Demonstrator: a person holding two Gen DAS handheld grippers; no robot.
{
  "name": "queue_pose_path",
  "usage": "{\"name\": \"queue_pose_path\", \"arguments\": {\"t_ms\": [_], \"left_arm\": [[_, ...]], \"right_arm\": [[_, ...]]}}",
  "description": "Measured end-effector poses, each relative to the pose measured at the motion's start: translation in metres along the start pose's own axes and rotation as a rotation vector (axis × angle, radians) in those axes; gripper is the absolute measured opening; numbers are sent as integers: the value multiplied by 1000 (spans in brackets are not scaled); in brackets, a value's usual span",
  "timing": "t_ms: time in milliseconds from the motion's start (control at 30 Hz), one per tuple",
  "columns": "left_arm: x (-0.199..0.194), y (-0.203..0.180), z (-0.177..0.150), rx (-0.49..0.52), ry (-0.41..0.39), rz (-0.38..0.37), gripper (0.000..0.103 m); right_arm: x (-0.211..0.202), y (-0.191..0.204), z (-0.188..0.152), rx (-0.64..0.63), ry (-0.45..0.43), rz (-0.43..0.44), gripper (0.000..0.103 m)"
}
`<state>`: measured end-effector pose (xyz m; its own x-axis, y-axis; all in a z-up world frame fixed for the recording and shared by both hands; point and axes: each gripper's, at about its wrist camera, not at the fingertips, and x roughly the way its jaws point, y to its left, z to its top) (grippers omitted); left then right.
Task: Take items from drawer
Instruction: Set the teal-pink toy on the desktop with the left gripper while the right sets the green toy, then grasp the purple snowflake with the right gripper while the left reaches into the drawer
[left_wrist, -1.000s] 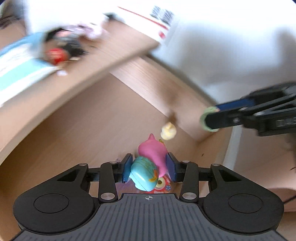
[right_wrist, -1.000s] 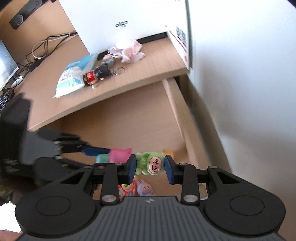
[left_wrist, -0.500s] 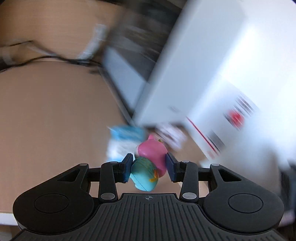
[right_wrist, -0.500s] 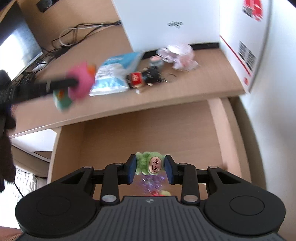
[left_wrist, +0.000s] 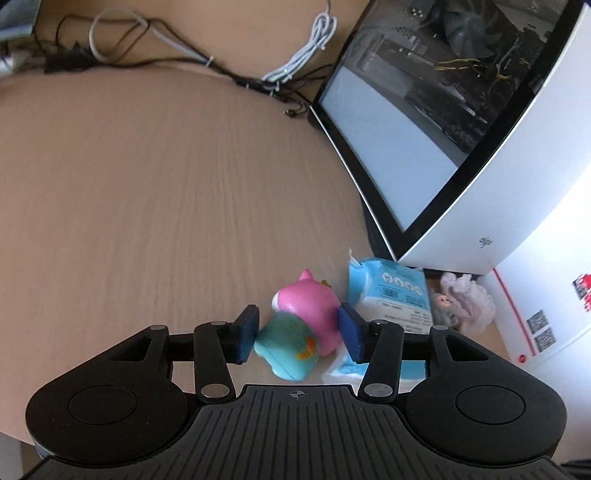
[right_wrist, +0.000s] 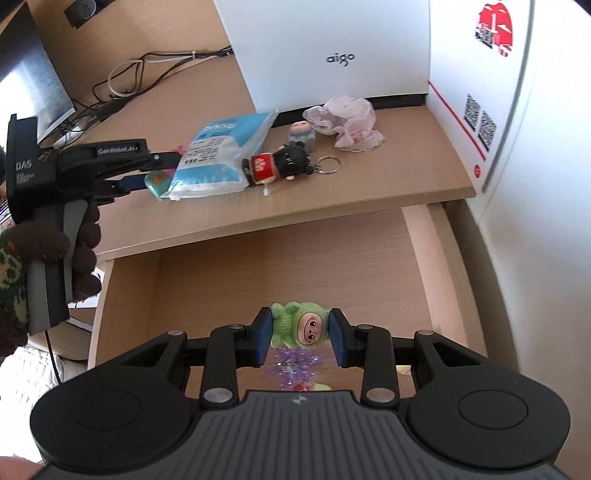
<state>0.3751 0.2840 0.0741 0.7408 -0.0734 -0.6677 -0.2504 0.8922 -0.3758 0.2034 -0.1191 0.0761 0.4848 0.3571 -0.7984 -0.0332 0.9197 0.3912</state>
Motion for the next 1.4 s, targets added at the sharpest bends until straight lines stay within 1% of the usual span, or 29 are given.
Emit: {"name": "queue_pose_path", "arguments": {"t_ms": [33,67,100,133,233,300,367,467,500,567,667,733,767,800,867,900,967,1033,1133,1200,1233,1300,1367,1400], "left_arm": [[-3,-1,0,14,-23,22,53],[-7,0,-1,17,-45,37,50],[-11,2,-2,8,-58,40,49],[-16,5,-1,-12,-70,39,48],[-34,13,0,-70,-103,8,49],[-46,13,-1,-78,-121,1,48],[-58,7,-8,-48,-138,-1,49],[-76,-3,-25,33,-129,-13,49],[-81,-6,-31,52,-117,-21,49],[-89,-11,-45,88,-84,-41,49],[-93,-15,-62,124,-36,-39,49],[-95,-15,-71,130,-4,-41,49],[-95,-15,-73,133,14,-47,49],[-94,-16,-77,139,35,-56,49],[-93,-19,-86,162,82,-77,49],[-91,-21,-90,174,104,-86,49],[-83,-27,-98,198,152,-104,49],[-75,-33,-104,219,191,-125,49],[-61,-48,-111,284,244,-167,49],[-50,-60,-118,347,292,-195,49],[-43,-66,-121,376,330,-210,49],[-26,-75,-131,409,431,-235,49],[-11,-81,-141,398,522,-242,49],[-4,-82,-145,375,555,-240,49]], "right_arm": [[0,-1,1,0,-1,-6,32],[0,-3,2,-2,-4,-12,32],[-1,-4,4,-2,-10,-18,32],[-1,-6,8,1,-18,-45,32],[-3,-13,24,4,-58,-66,32],[-3,-15,38,-2,-92,-84,32],[0,-17,55,-13,-131,-98,32],[9,-16,82,-49,-204,-125,32],[9,-16,94,-37,-260,-319,32],[18,-13,110,-83,-301,-329,32],[36,-14,132,-106,-354,-307,33],[48,-20,141,-83,-369,-277,42],[54,-21,143,-72,-354,-283,53],[57,-22,143,-61,-346,-289,59],[58,-24,135,-44,-338,-277,63],[57,-24,130,-43,-329,-269,67],[54,-23,116,-45,-312,-270,72],[47,-24,100,-33,-290,-274,72],[31,-25,77,-4,-251,-237,76],[17,-22,62,-1,-240,-219,81],[9,-21,56,-5,-235,-217,83],[-1,-17,45,-9,-223,-228,85],[-6,-17,36,4,-206,-236,86],[-7,-20,31,19,-198,-243,86]]}}
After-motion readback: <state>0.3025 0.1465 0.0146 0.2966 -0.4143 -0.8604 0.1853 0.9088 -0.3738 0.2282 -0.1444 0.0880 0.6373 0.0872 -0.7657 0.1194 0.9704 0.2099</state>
